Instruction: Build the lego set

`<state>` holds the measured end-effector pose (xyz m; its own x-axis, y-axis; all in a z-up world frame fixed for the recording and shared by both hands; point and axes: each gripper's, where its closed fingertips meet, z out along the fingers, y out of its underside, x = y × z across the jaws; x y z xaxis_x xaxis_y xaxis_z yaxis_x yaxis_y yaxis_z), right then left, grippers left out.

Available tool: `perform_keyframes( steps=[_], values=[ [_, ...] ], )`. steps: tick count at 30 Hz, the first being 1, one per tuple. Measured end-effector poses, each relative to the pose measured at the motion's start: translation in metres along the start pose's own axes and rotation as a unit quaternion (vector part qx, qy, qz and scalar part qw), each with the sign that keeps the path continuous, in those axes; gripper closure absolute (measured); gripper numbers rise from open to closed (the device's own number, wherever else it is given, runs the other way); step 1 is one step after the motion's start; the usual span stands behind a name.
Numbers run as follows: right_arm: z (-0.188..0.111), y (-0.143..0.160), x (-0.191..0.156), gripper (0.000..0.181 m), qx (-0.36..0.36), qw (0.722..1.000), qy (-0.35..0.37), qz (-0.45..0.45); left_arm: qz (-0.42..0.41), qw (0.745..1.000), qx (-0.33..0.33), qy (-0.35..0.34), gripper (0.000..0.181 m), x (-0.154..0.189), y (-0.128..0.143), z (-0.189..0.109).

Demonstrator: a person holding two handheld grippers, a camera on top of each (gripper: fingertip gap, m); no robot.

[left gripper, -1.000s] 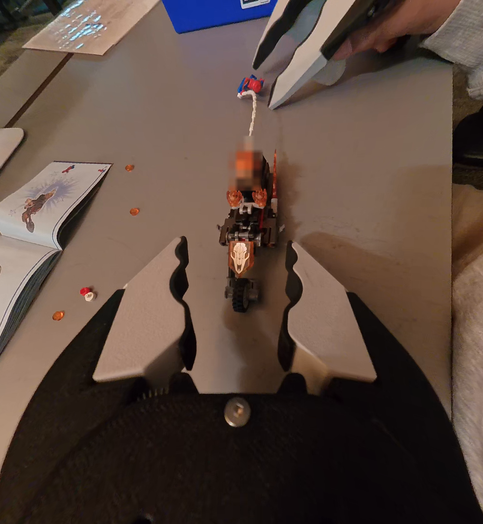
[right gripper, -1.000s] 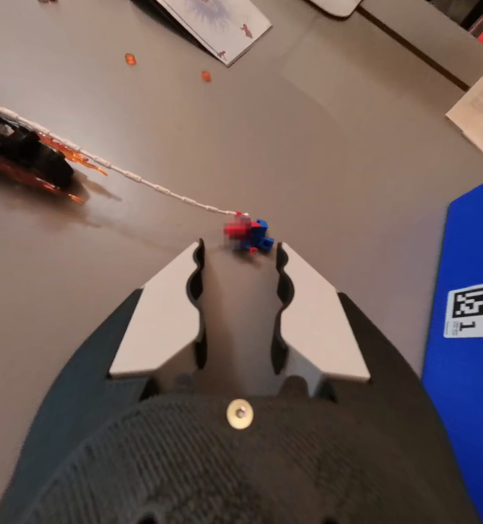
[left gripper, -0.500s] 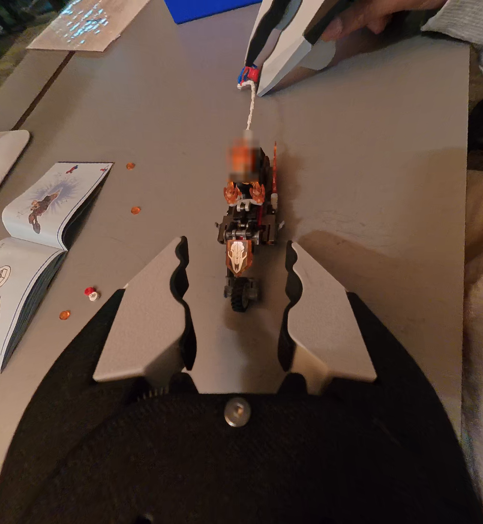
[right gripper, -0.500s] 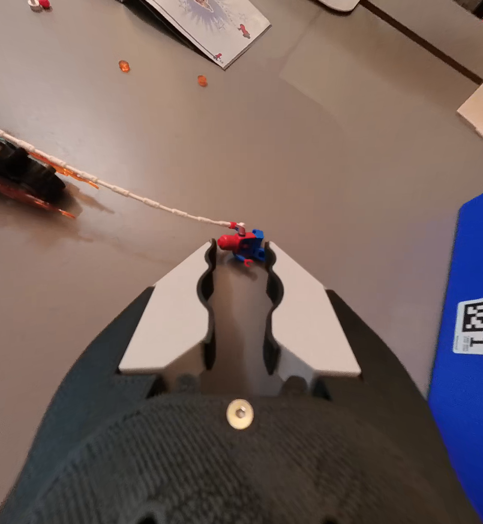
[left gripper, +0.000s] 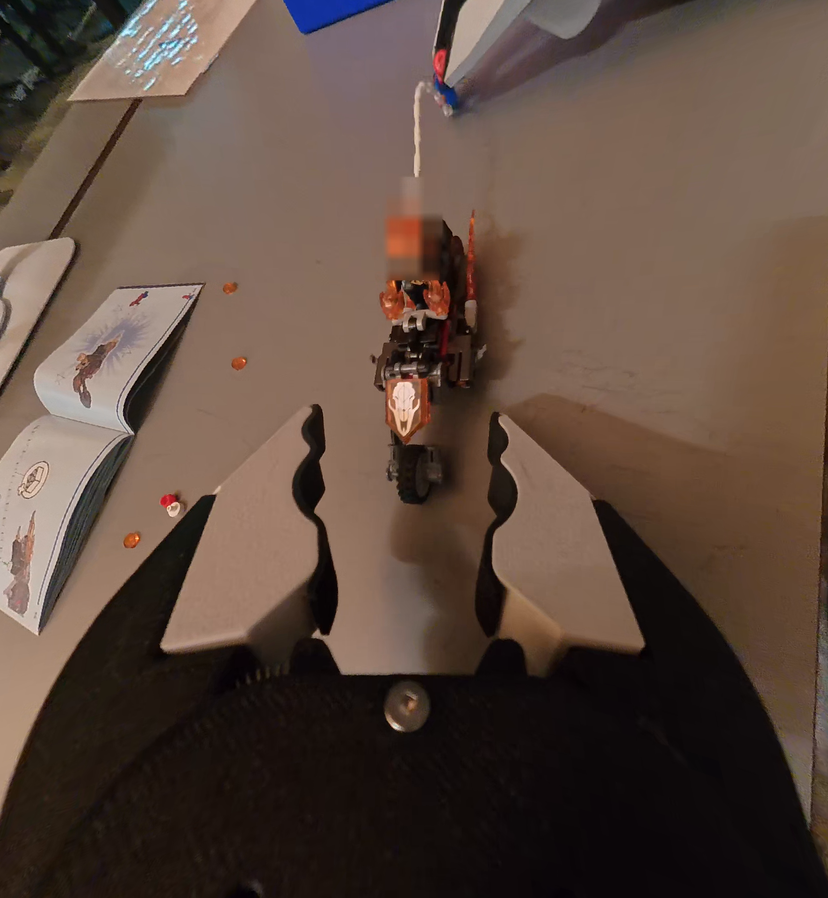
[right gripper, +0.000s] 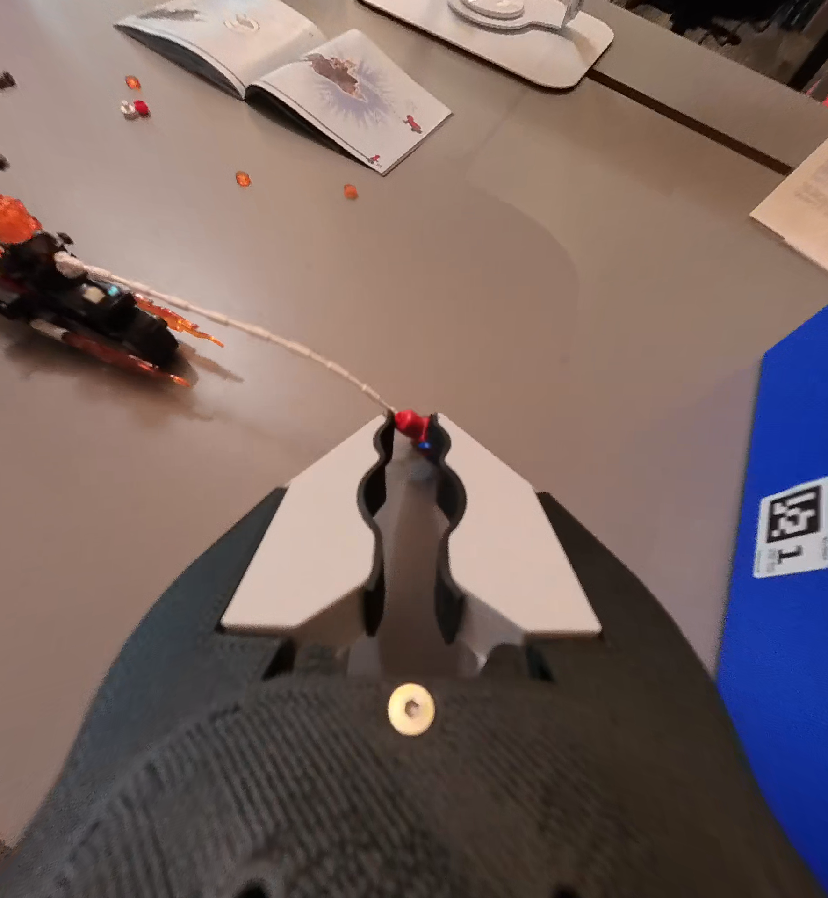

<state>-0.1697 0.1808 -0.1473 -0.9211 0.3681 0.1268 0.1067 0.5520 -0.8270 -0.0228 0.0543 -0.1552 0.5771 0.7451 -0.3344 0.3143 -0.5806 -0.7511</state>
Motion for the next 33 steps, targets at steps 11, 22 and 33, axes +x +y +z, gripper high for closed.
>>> perform_keyframes(
  steps=[11, 22, 33],
  values=[
    [0.0, 0.001, 0.0, 0.154, -0.004, 0.999, 0.018, -0.037, 0.016, 1.0, -0.005, -0.008, 0.116, 0.002, 0.001, 0.001],
    [-0.009, 0.004, 0.002, 0.146, 0.016, 0.999, 0.001, -0.046, 0.019, 1.0, -0.007, -0.009, 0.116, 0.002, 0.001, 0.001],
    [-0.008, -0.002, 0.009, 0.168, 0.031, 0.996, 0.043, -0.067, 0.026, 1.0, -0.01, -0.013, 0.117, 0.002, 0.002, 0.002]
  ],
)
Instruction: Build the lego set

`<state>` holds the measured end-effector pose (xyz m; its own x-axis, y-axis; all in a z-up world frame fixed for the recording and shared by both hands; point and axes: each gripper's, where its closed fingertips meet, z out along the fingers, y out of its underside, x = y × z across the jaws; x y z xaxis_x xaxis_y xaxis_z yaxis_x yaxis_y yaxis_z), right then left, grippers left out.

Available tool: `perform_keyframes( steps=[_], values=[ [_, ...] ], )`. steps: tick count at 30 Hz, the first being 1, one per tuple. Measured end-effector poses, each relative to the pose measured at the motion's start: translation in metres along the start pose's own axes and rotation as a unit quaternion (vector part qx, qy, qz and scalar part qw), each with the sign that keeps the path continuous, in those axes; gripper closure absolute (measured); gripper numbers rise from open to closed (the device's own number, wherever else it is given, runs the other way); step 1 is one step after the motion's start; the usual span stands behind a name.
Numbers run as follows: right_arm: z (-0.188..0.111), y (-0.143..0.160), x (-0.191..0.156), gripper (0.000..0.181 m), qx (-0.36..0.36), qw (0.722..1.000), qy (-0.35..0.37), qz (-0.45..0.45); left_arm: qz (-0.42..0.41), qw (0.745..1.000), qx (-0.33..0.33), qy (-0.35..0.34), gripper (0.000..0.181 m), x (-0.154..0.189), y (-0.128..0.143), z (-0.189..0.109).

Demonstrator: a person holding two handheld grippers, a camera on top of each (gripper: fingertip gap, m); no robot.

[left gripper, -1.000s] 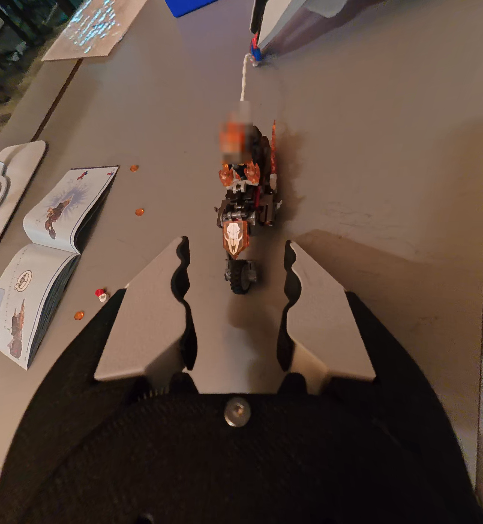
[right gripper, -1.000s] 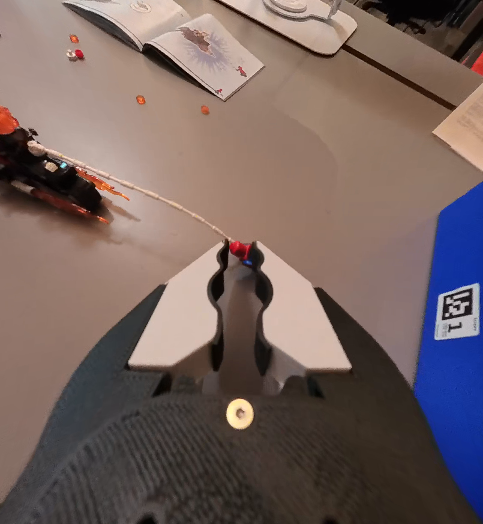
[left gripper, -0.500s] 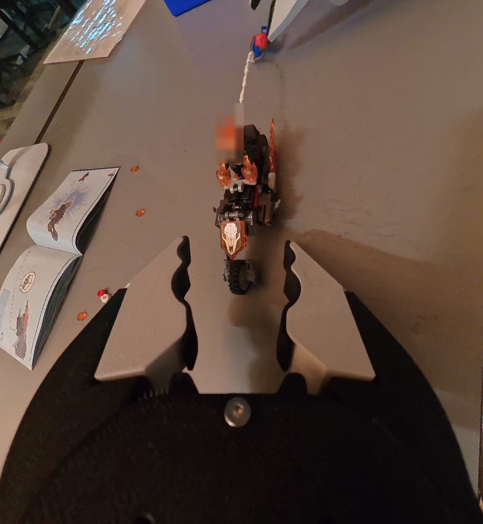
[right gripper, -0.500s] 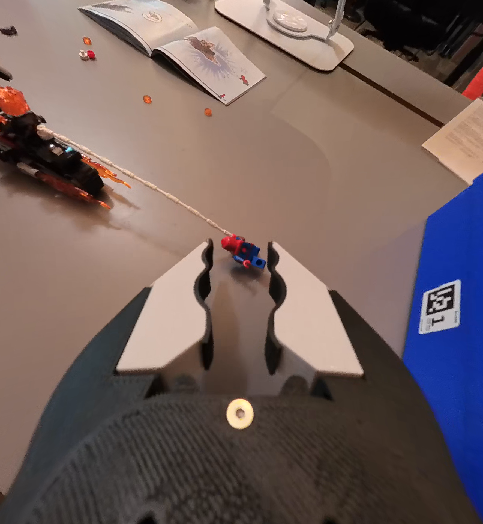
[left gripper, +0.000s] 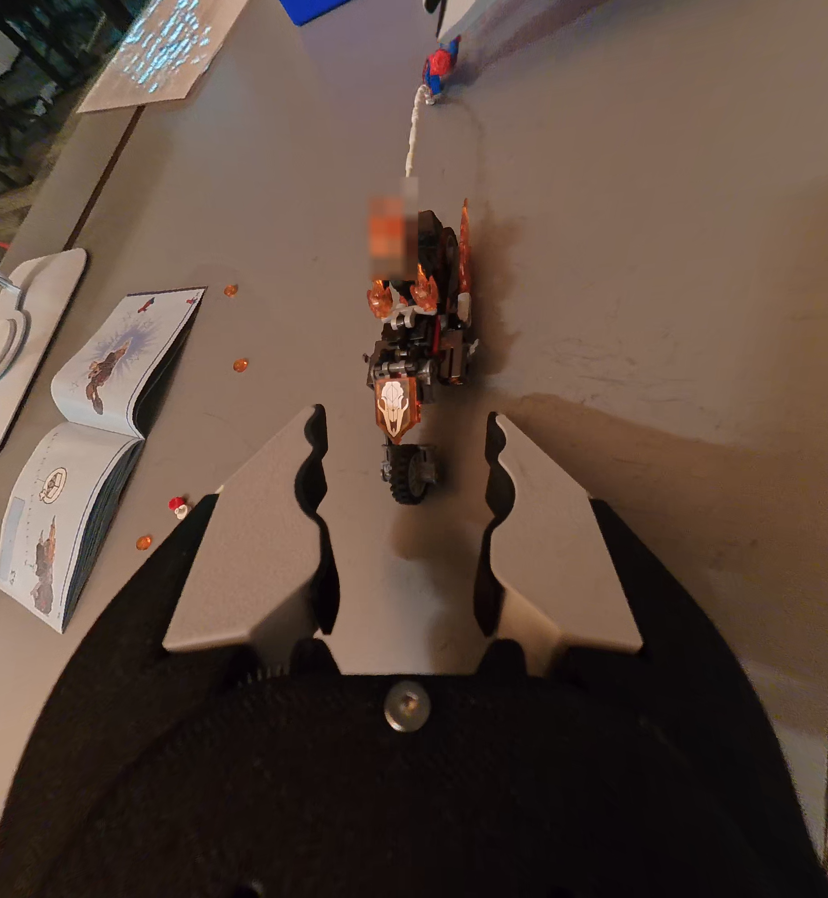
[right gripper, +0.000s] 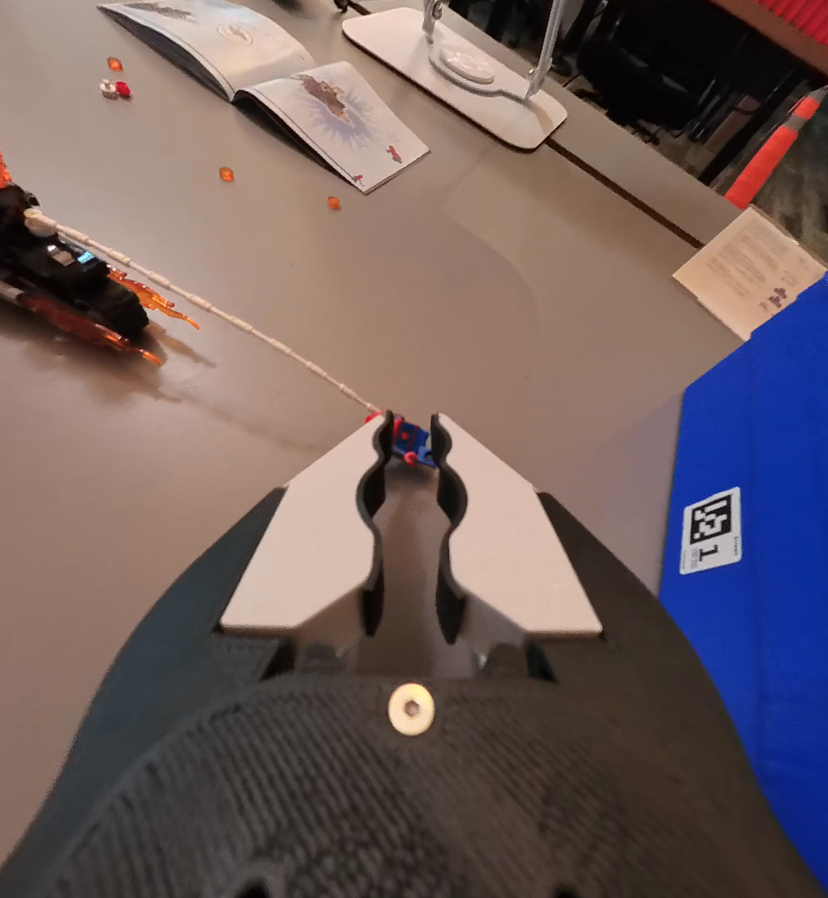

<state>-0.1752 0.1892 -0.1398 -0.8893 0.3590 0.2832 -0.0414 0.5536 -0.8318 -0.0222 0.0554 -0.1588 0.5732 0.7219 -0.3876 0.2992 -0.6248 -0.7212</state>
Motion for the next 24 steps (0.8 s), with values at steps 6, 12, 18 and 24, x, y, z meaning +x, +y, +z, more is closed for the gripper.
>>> perform_keyframes(
  steps=[6, 12, 18, 24],
  values=[
    [0.0, 0.0, 0.003, 0.169, 0.001, 1.0, 0.014, -0.003, 0.009, 1.0, 0.002, -0.006, 0.118, 0.0, 0.0, 0.0],
    [-0.022, -0.022, -0.002, 0.155, 0.101, 0.993, -0.048, 0.032, 0.02, 1.0, 0.004, -0.015, 0.119, 0.001, -0.001, -0.001],
    [-0.042, -0.035, -0.006, 0.154, 0.171, 0.984, -0.051, 0.014, 0.03, 0.999, 0.002, -0.029, 0.12, 0.0, 0.0, -0.002],
    [-0.026, -0.018, -0.012, 0.149, 0.093, 0.995, -0.017, -0.027, 0.048, 0.997, 0.002, -0.055, 0.126, -0.002, 0.001, -0.003]
  ],
)
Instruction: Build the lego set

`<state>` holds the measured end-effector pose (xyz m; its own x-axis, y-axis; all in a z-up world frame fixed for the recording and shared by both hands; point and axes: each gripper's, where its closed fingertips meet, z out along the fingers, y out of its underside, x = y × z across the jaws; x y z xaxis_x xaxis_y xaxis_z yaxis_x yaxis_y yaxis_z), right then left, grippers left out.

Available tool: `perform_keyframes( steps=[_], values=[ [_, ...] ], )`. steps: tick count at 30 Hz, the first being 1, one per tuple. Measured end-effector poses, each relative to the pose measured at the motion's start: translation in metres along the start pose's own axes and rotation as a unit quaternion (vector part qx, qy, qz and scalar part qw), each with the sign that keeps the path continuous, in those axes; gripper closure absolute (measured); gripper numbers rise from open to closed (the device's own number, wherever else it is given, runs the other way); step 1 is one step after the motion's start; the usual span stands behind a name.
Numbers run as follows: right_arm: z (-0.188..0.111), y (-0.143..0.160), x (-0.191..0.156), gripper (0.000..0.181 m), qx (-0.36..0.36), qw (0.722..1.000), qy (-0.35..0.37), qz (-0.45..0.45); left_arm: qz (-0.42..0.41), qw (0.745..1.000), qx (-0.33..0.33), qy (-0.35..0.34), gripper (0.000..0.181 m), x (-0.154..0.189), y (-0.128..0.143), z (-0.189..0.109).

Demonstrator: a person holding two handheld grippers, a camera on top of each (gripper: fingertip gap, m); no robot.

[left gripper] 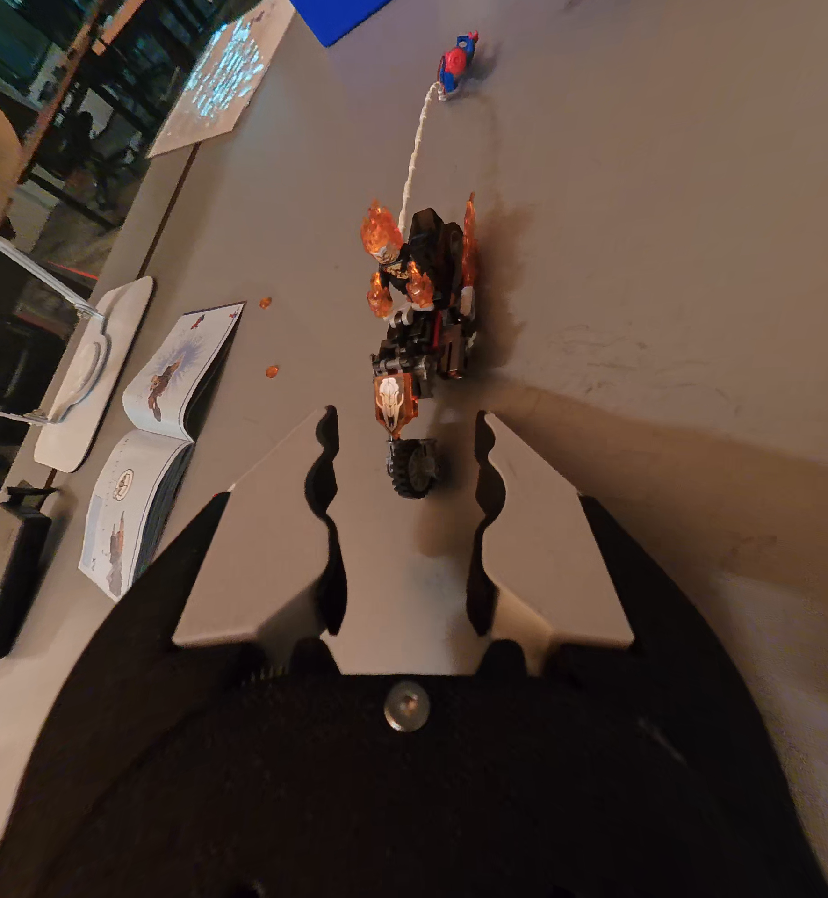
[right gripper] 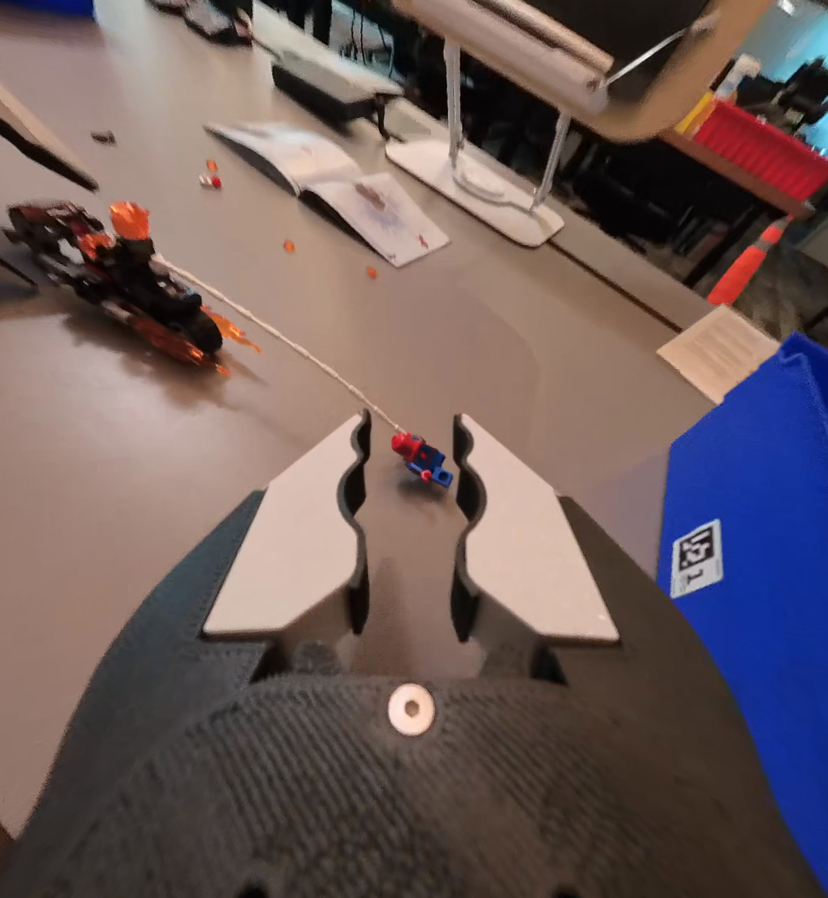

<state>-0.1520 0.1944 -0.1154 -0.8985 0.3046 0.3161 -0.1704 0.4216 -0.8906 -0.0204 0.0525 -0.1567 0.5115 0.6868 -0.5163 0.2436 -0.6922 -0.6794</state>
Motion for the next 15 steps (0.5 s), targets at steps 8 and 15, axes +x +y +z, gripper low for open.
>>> perform_keyframes(
  steps=[8, 15],
  values=[
    [0.009, 0.014, -0.004, 0.128, -0.053, 0.996, -0.046, 0.047, -0.007, 1.0, -0.004, -0.008, 0.125, -0.003, 0.002, -0.001],
    [0.023, 0.036, -0.01, 0.137, -0.128, 0.989, -0.075, 0.027, -0.023, 1.0, -0.004, -0.01, 0.125, -0.01, 0.008, -0.005]
  ],
)
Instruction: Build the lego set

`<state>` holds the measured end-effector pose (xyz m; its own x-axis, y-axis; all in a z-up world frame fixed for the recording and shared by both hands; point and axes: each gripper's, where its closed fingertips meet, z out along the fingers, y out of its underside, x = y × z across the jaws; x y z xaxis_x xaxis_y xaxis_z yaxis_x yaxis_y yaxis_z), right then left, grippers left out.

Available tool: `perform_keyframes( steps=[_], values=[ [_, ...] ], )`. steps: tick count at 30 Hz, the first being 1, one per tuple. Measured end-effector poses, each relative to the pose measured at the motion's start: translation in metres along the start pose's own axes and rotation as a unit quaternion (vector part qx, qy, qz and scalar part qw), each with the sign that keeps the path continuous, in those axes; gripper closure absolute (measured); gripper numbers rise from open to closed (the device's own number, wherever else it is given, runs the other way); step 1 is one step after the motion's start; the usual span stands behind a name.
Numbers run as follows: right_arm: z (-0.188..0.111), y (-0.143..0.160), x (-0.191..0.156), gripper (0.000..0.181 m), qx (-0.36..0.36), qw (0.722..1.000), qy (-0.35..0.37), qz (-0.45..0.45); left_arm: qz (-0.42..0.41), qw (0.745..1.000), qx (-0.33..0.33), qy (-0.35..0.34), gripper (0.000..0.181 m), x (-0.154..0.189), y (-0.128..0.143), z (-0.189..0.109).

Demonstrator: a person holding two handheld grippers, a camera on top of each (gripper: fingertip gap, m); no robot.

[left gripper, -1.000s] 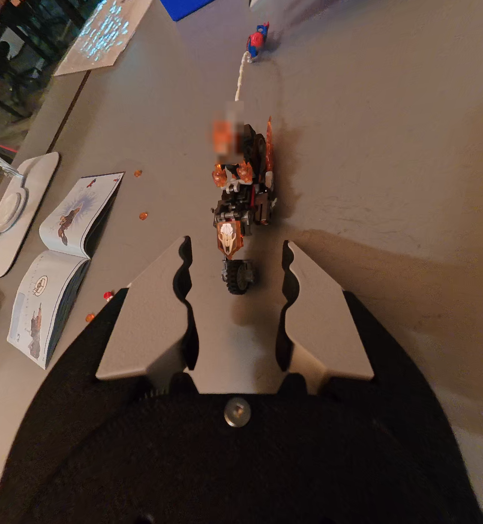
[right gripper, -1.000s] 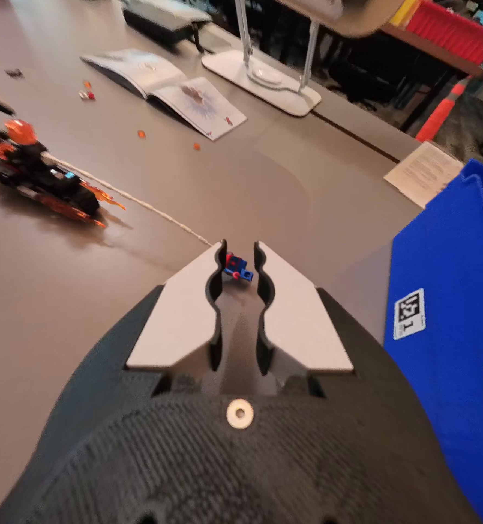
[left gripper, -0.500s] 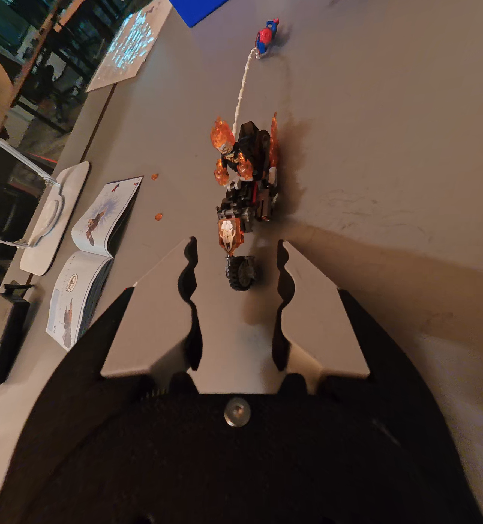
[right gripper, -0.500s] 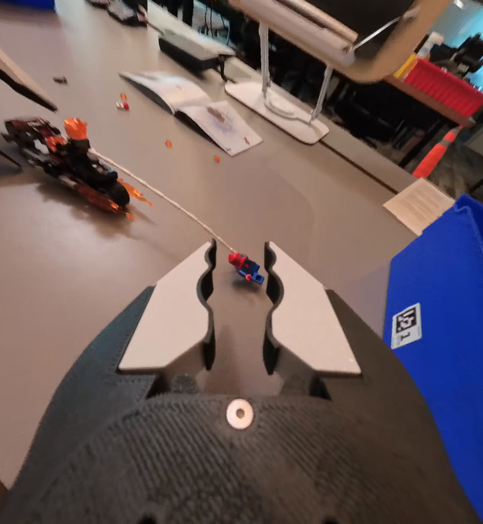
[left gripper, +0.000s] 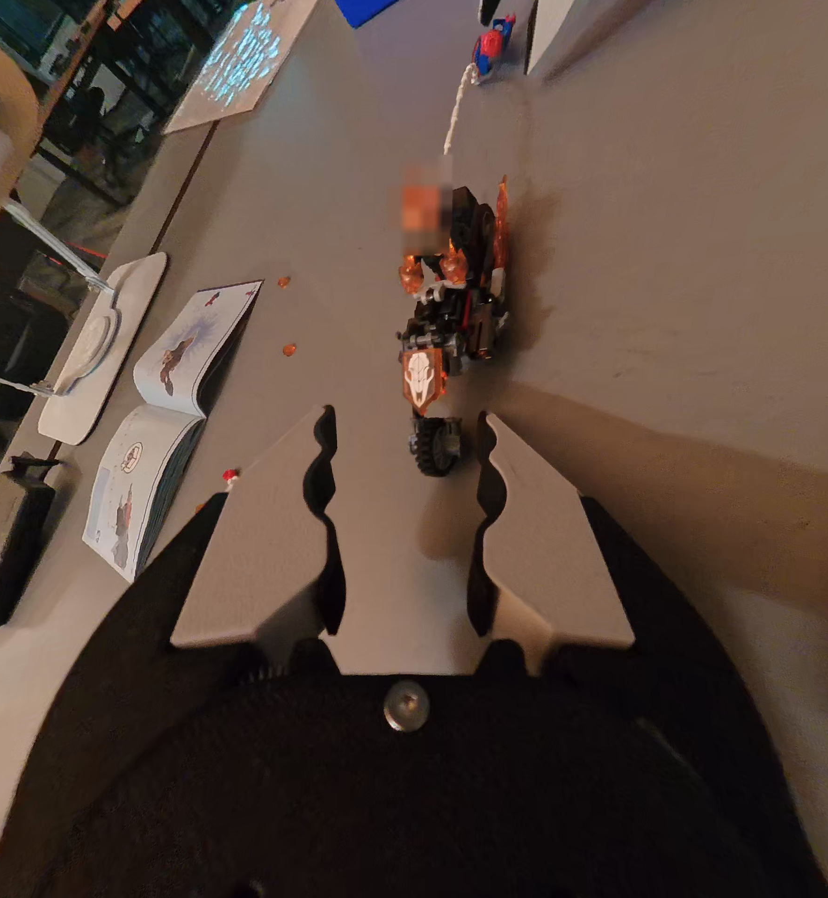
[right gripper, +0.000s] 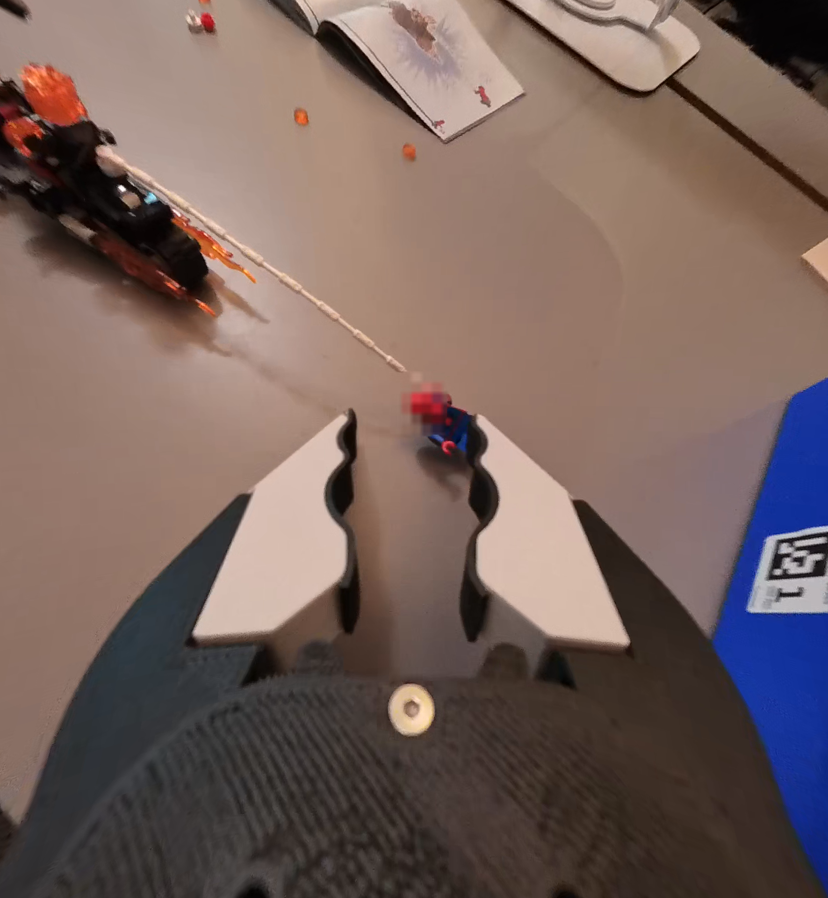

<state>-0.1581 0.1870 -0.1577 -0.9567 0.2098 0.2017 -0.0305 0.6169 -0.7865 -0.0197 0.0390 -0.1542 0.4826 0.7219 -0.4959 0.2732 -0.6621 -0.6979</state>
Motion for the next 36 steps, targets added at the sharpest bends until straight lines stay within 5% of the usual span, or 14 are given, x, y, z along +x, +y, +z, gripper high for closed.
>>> perform_keyframes(
  steps=[5, 17, 29, 36],
  values=[
    [0.002, 0.002, 0.017, 0.167, 0.001, 0.996, 0.052, -0.068, -0.003, 1.0, -0.009, 0.006, 0.125, -0.002, 0.005, 0.002],
    [0.008, 0.002, 0.025, 0.17, -0.008, 0.991, 0.087, -0.102, 0.011, 1.0, -0.004, -0.002, 0.127, -0.001, 0.003, 0.001],
    [0.019, -0.006, 0.034, 0.148, -0.001, 0.99, 0.09, -0.111, 0.009, 1.0, -0.009, 0.011, 0.129, 0.001, 0.004, 0.003],
    [0.019, -0.01, 0.031, 0.176, 0.012, 0.993, 0.067, -0.1, 0.013, 1.0, -0.008, 0.014, 0.131, 0.002, 0.003, 0.004]
  ],
)
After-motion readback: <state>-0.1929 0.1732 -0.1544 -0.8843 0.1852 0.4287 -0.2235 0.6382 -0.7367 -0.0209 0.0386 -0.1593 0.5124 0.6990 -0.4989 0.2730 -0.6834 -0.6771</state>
